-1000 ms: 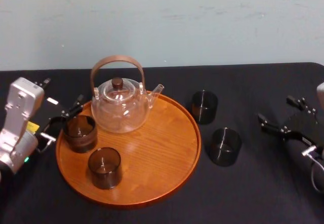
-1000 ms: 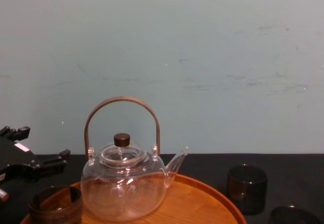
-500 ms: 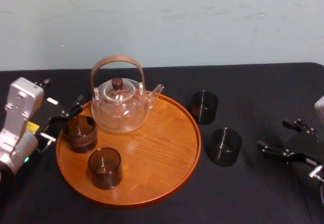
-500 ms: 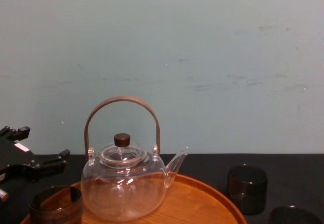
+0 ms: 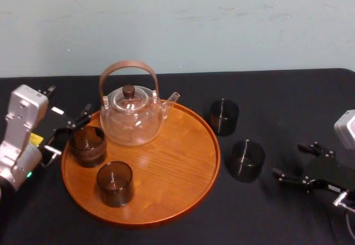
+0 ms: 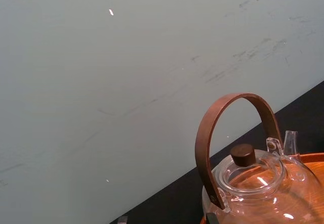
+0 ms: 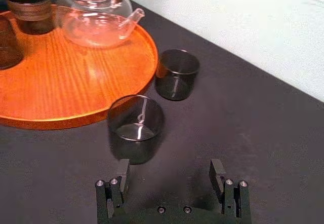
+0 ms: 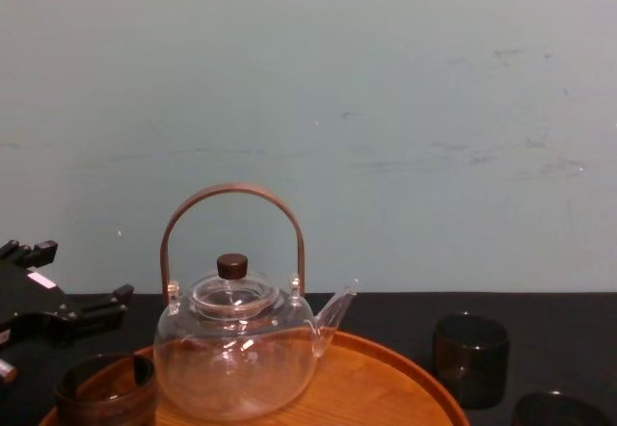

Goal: Pick up the glass from the table and place it on the tray.

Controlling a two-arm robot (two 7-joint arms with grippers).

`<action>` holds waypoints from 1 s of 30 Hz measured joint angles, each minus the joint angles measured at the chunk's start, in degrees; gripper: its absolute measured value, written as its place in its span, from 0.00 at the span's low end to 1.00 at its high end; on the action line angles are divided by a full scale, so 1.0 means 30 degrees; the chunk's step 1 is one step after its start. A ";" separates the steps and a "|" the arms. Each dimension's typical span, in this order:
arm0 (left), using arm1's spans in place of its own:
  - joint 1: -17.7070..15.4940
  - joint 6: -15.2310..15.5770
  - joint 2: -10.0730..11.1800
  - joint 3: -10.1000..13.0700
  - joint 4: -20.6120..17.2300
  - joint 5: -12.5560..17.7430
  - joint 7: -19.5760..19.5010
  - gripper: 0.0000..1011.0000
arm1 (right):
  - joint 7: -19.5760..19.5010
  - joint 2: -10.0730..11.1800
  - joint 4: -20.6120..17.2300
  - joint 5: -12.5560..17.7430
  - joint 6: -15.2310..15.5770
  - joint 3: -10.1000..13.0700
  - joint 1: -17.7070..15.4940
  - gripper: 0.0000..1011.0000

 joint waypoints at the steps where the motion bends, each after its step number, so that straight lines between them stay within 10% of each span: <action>1: 0.0000 0.0000 0.0000 0.0001 0.0001 0.0000 0.0000 0.99 | 0.0054 -0.0027 -0.0012 -0.0015 0.0021 -0.0011 0.0001 0.99; 30: 0.0000 0.0000 0.0000 0.0001 0.0002 0.0001 0.0000 0.99 | 0.1753 -0.1852 0.0537 0.0363 0.2121 -0.0461 0.1423 0.99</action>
